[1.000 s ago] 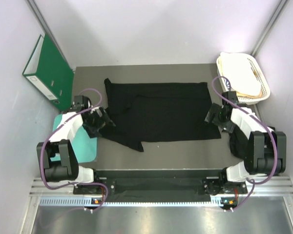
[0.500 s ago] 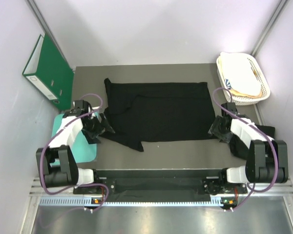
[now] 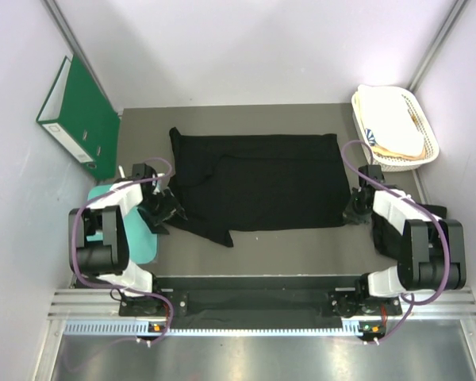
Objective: Fold and stack the t-shirts
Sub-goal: Fold the flattened tshirt in 1/3 of the way
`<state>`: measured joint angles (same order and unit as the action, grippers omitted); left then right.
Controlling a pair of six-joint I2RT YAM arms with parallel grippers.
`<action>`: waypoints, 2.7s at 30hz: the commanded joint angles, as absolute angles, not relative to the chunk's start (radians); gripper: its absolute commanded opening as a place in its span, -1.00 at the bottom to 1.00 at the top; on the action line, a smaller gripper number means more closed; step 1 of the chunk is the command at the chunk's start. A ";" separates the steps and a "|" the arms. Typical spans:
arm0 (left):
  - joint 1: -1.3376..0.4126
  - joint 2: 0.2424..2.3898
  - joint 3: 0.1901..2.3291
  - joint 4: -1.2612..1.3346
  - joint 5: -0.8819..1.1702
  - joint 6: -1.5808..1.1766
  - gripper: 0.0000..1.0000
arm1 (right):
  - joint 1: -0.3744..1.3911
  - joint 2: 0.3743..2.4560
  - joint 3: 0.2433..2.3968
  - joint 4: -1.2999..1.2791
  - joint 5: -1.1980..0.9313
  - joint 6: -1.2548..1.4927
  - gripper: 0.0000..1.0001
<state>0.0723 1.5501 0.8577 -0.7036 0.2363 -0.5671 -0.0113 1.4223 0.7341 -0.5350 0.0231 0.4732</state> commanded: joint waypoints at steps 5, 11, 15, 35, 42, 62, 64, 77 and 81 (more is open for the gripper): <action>0.061 1.609 0.899 -0.586 0.228 -0.614 -0.86 | -0.014 1.335 0.710 -0.522 -0.032 0.426 -1.00; 0.060 1.462 0.971 -0.678 0.279 -0.618 -1.00 | -0.014 1.322 0.721 -0.503 -0.052 0.423 -1.00; 0.060 1.460 1.069 -0.680 0.316 -0.655 -1.00 | -0.014 1.342 0.750 -0.489 -0.055 0.423 -1.00; 0.003 1.755 1.421 -0.476 0.462 -0.696 0.95 | -0.014 1.460 0.818 -0.430 -0.075 0.410 -0.99; 0.005 1.420 1.068 -0.509 0.407 -0.704 0.69 | -0.014 1.460 0.815 -0.428 -0.092 0.399 -0.98; -0.238 1.580 0.816 -0.328 0.189 -0.785 0.45 | -0.014 1.436 0.802 -0.436 -0.137 0.368 -0.96; -0.238 1.601 0.828 -0.319 0.154 -0.787 0.37 | -0.015 1.424 0.792 -0.434 -0.138 0.370 -0.96; -0.239 1.425 1.156 -0.782 -0.104 -0.724 -1.00 | -0.020 1.361 0.788 -0.446 -0.126 0.345 -0.95; -0.239 1.520 1.342 -0.741 -0.069 -0.674 -1.00 | -0.025 1.380 0.804 -0.436 -0.127 0.348 -0.95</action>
